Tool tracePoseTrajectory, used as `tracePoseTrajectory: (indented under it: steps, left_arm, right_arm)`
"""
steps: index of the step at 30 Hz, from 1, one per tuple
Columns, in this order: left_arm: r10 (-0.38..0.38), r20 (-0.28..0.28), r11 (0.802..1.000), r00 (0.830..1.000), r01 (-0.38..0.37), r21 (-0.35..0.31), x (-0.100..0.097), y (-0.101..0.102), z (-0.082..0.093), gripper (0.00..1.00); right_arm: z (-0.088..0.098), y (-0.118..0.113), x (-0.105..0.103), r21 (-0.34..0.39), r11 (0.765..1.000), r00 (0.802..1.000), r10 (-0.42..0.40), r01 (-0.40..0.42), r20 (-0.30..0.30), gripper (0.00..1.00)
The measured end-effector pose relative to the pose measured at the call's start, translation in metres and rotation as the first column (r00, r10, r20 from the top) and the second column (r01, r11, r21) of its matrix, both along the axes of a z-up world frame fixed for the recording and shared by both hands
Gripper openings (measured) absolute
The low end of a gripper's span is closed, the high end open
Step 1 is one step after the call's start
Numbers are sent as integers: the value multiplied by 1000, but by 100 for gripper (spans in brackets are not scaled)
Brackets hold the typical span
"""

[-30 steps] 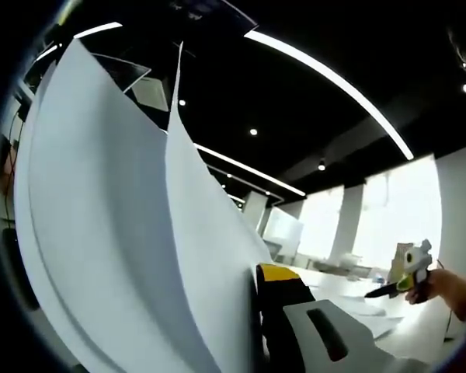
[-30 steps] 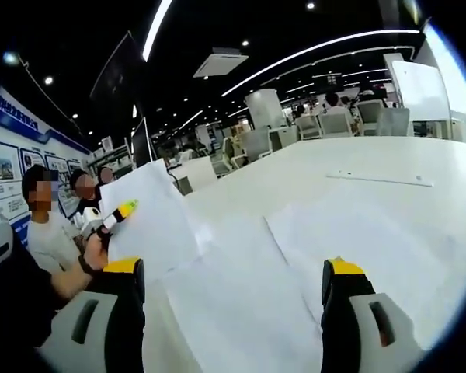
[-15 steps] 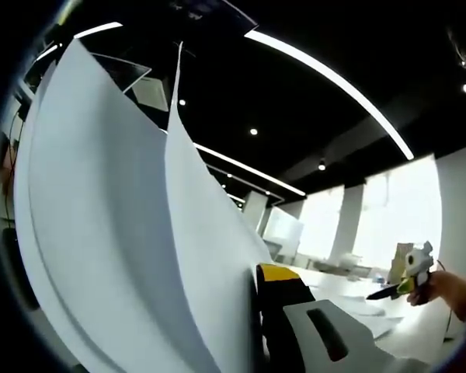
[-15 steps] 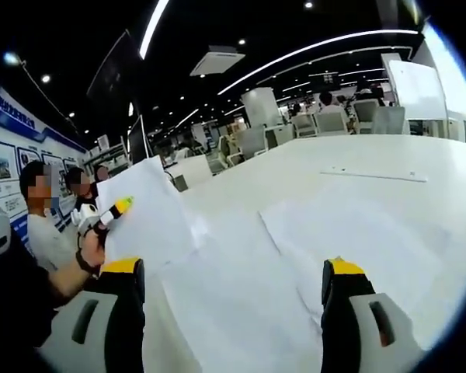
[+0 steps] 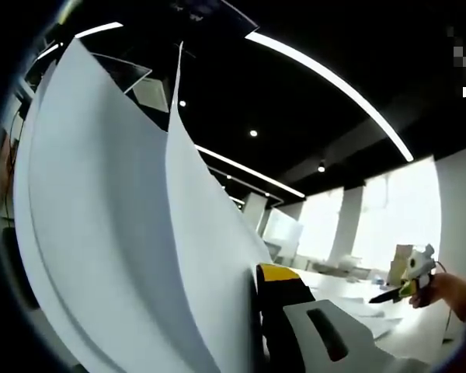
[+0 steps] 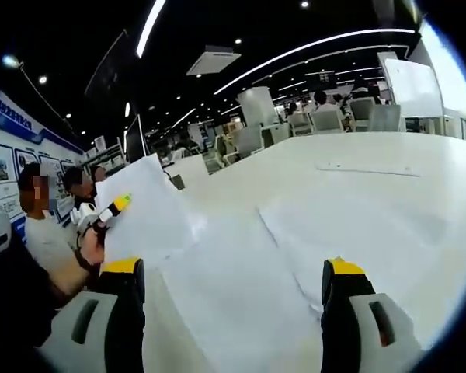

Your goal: Organize the stack of printing papers by aligning and flattening the scattered papers on the table

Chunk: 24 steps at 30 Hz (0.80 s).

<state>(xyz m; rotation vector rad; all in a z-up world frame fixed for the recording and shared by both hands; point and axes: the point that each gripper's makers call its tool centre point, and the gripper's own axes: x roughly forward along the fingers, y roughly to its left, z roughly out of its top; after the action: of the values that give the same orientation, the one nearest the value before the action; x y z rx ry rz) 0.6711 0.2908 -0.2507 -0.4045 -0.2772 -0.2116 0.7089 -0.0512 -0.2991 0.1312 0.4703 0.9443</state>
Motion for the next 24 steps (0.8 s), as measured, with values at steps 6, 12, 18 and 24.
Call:
tracePoseTrajectory:
  steps: [6,12,18,24]
  left_arm:
    - [-1,3,1000,1000,1,-5,0,1,0,10]
    - [-2,5,1000,1000,2,-8,-1,2,0,10]
    - [-2,5,1000,1000,2,-7,-1,1,0,10]
    - [-1,5,1000,1000,1,-7,-1,1,0,10]
  right_arm:
    - [-4,-8,-3,5,1000,1000,-16,16,-7,90]
    - [-3,-8,-6,27,1000,1000,-11,12,-16,90]
    - [-7,-9,-6,20,1000,1000,-16,16,-21,90]
    - [-8,-6,-10,17,1000,1000,-3,4,-18,90]
